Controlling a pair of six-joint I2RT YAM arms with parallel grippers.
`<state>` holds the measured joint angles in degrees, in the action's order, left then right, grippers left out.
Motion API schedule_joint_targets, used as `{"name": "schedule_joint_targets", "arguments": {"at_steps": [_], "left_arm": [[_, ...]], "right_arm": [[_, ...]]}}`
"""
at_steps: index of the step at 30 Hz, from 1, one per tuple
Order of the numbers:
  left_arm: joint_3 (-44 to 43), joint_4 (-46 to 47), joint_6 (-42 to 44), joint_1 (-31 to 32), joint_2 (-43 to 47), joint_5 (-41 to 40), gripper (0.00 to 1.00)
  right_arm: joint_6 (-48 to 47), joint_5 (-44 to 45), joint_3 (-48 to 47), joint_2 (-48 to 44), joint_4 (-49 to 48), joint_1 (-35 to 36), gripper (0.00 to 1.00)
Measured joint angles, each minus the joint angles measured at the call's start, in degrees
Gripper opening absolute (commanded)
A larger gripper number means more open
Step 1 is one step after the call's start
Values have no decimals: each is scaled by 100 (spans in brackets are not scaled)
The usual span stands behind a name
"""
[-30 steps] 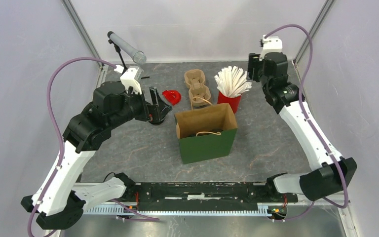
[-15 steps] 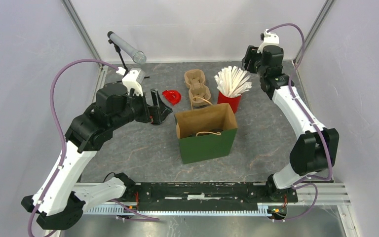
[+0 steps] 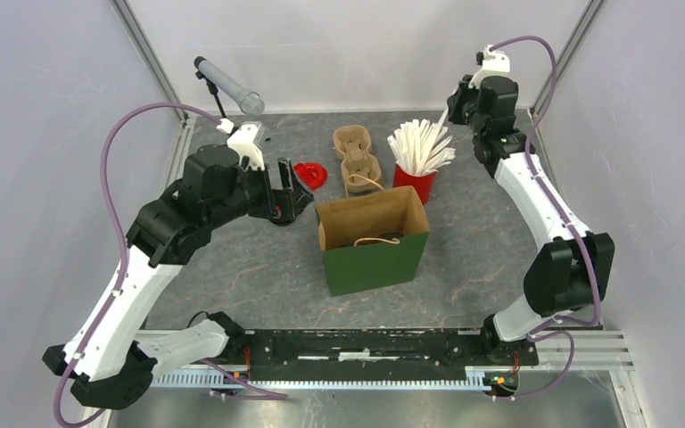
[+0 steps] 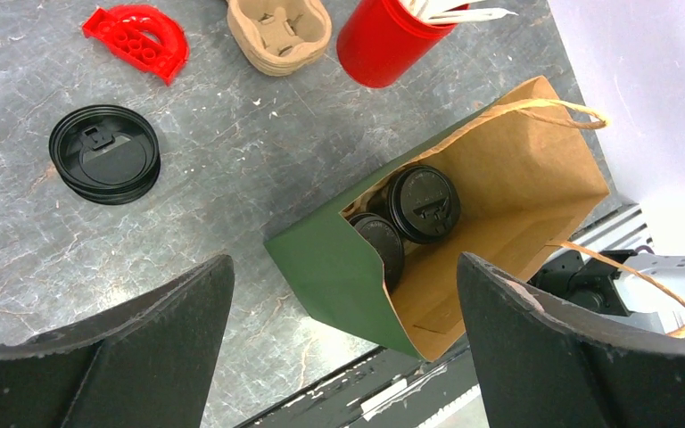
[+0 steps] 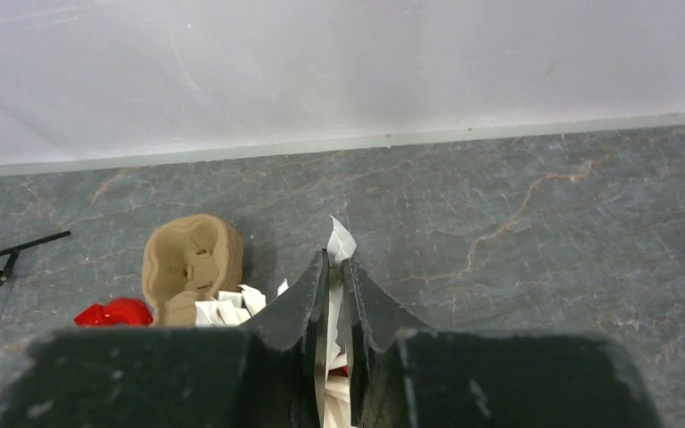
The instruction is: Pack the takeout coffee
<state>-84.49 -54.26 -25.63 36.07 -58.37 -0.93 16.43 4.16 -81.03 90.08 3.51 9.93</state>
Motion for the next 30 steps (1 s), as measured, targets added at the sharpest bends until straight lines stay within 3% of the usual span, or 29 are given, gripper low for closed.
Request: {"name": "schedule_joint_targets", "arguments": {"at_steps": [7, 19, 23, 30], "left_arm": [[0, -4, 0, 0, -9, -105, 100], [0, -4, 2, 0, -103, -160, 100], [0, -9, 7, 0, -125, -157, 100], [-229, -203, 24, 0, -334, -151, 100]], "right_arm": [[-251, -249, -800, -133, 205, 2, 12], [-435, -494, -1440, -1482, 1008, 0, 12], [-203, -678, -1403, -2144, 1239, 0, 13], [940, -1633, -553, -3165, 1182, 2, 13]]}}
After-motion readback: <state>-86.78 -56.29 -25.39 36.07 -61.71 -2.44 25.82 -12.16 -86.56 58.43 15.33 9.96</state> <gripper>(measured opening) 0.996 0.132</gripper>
